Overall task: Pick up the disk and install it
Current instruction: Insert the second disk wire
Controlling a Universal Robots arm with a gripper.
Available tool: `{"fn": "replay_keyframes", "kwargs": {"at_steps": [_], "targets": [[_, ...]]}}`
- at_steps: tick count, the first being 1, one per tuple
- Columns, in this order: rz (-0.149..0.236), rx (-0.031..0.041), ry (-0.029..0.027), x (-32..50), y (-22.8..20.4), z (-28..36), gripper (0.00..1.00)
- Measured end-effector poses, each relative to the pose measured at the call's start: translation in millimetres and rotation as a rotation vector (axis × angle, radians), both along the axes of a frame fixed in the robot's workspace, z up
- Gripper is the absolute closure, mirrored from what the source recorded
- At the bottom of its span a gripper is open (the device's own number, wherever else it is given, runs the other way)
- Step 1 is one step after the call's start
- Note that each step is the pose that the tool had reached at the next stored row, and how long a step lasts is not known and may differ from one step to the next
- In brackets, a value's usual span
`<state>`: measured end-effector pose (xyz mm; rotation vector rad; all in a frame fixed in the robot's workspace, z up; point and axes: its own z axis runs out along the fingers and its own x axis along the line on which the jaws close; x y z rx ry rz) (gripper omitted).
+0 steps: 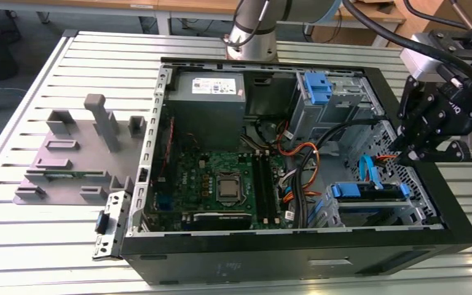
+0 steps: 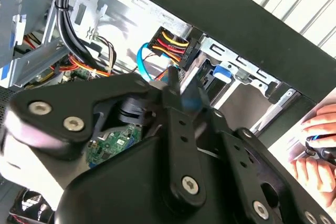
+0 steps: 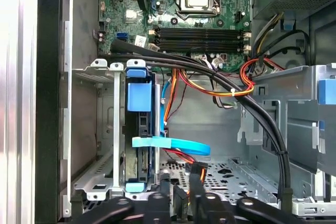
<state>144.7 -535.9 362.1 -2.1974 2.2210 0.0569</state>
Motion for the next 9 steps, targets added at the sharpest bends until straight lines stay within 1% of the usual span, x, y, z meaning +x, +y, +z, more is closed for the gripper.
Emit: {"fn": "replay_keyframes", "kwargs": {"at_steps": [1, 2, 5, 9], "targets": [[0.0, 0.0, 0.0, 0.1, 0.0, 0.0, 0.69], [0.0, 0.0, 0.0, 0.1, 0.0, 0.0, 0.63], [0.0, 0.0001, 0.0, 0.7, 0.0, -0.1, 0.63], [0.0, 0.0, 0.0003, 7.4, 0.0, -0.5, 0.63]]}}
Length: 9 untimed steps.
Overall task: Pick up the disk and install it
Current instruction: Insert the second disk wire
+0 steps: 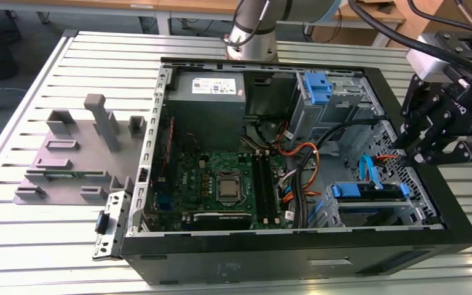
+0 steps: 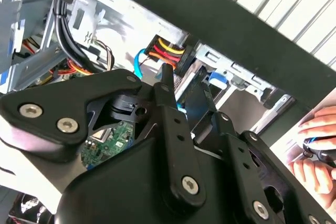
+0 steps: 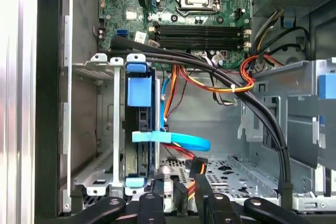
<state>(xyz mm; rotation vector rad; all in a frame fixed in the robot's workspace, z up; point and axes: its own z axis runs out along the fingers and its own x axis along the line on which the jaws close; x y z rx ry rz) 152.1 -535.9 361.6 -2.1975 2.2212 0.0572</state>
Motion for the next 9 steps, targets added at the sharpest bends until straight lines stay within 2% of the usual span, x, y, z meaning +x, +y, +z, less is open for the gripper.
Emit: {"fn": "replay_keyframes", "kwargs": {"at_steps": [6, 9], "targets": [[0.0, -0.0007, 0.0059, 10.3, 0.0, -2.2, 0.63], [0.0, -0.0066, 0.0073, 10.8, 0.0, -5.9, 0.63]]}}
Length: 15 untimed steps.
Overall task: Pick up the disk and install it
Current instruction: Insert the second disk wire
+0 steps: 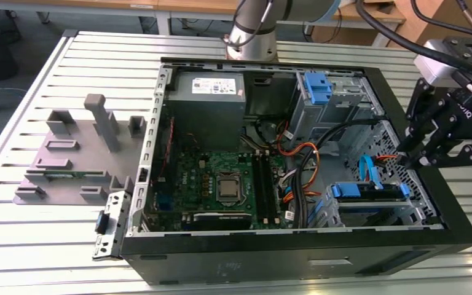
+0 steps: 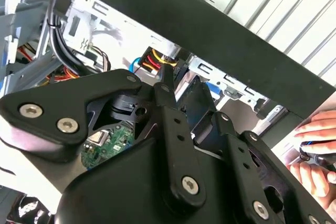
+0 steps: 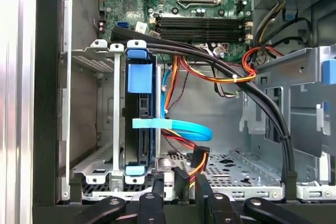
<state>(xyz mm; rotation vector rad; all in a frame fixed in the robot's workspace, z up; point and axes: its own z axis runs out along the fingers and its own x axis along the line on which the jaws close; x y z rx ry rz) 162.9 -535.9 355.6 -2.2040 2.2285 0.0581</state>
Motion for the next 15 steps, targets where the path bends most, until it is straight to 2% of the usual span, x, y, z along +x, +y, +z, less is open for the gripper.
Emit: {"fn": "replay_keyframes", "kwargs": {"at_steps": [3, 4, 9, 15], "targets": [[0.0, -0.0107, 0.0003, 0.1, 0.0, -3.8, 0.63], [0.0, -0.018, 0.0005, 0.0, 0.0, -5.6, 0.63], [0.0, -0.0447, 0.0008, -0.1, 0.0, -10.3, 0.63], [0.0, -0.0644, 0.0009, -6.0, 0.0, -14.2, 0.63]]}}
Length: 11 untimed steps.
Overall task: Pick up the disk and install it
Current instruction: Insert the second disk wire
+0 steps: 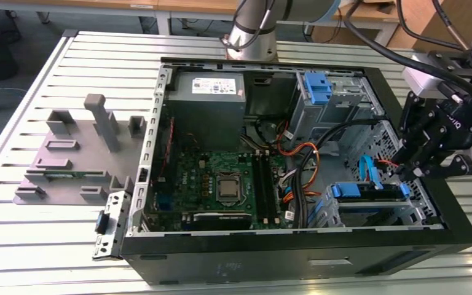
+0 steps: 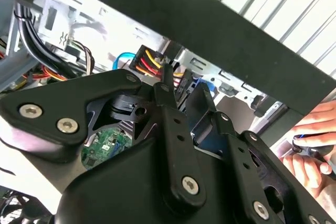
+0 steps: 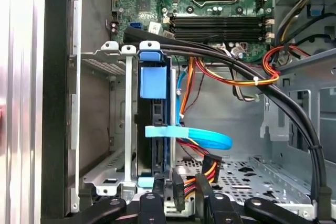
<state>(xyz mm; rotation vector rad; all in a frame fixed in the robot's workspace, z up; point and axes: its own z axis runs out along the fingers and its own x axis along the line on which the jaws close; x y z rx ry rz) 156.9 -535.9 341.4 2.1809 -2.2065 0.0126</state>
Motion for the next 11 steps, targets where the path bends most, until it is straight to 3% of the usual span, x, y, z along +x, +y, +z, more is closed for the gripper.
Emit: {"fn": "replay_keyframes", "kwargs": {"at_steps": [4, 11], "targets": [[0.0, -0.0088, 0.0001, -6.0, 0.0, -1.6, 0.63], [0.0, -0.0152, -0.0002, -17.9, 0.0, -3.3, 0.63]]}}
